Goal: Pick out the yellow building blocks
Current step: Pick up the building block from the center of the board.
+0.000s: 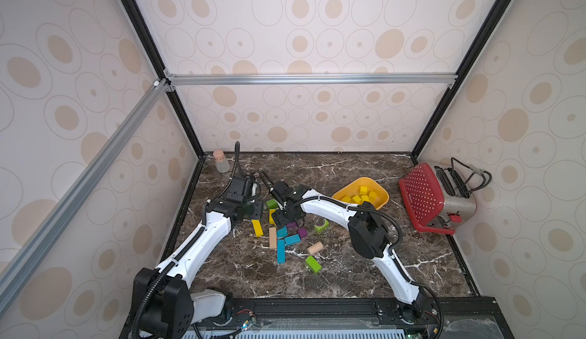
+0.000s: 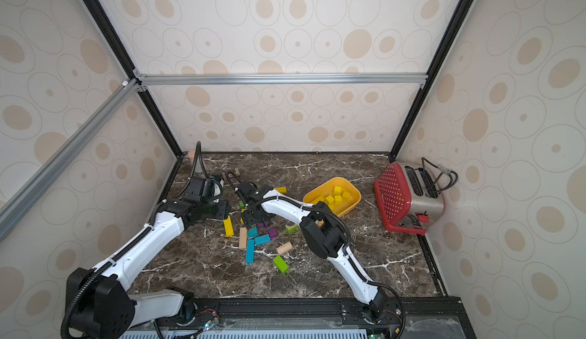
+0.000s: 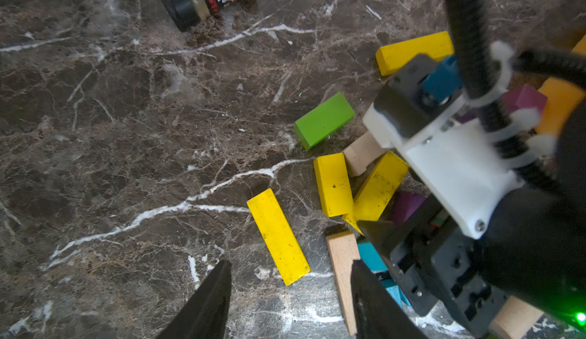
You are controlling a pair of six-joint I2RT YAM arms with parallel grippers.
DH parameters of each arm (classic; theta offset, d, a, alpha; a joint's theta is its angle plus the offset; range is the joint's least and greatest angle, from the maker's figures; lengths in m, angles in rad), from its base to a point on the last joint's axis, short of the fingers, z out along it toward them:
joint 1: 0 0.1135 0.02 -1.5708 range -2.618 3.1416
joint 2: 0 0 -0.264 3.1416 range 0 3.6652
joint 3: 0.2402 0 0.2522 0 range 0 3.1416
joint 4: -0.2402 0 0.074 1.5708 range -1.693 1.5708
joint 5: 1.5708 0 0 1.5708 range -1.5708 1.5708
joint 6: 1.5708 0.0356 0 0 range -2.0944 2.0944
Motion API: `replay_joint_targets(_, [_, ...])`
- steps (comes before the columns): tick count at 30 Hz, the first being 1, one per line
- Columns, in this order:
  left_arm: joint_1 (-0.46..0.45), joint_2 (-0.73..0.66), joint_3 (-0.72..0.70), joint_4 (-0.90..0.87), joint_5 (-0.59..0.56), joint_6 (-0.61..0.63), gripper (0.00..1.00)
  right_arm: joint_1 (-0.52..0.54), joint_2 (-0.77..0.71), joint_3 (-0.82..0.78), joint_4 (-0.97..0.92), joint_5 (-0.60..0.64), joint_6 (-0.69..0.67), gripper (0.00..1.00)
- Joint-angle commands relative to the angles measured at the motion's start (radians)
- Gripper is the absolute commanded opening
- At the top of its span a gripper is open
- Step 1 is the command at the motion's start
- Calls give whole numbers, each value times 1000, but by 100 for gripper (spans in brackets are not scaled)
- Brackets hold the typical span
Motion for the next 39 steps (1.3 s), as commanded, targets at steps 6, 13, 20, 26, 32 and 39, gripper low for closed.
replay_joint_targets(6, [15,-17,8,0,-6,19,60,7,77,89,-106,59,-106,100])
replay_joint_targets(13, [18,-20,8,2,0,20,60,8,106,108,-114,87,-207,100])
replay_joint_targets(20, [22,-15,9,5,11,18,60,8,119,118,-110,87,-301,100])
replay_joint_targets(26, [26,-11,9,5,18,17,60,6,119,115,-90,57,-366,100])
replay_joint_targets(32, [29,-12,10,3,20,16,60,4,130,119,-88,34,-369,95])
replay_joint_targets(39, [28,-7,11,6,28,15,60,4,98,97,-97,61,-325,78])
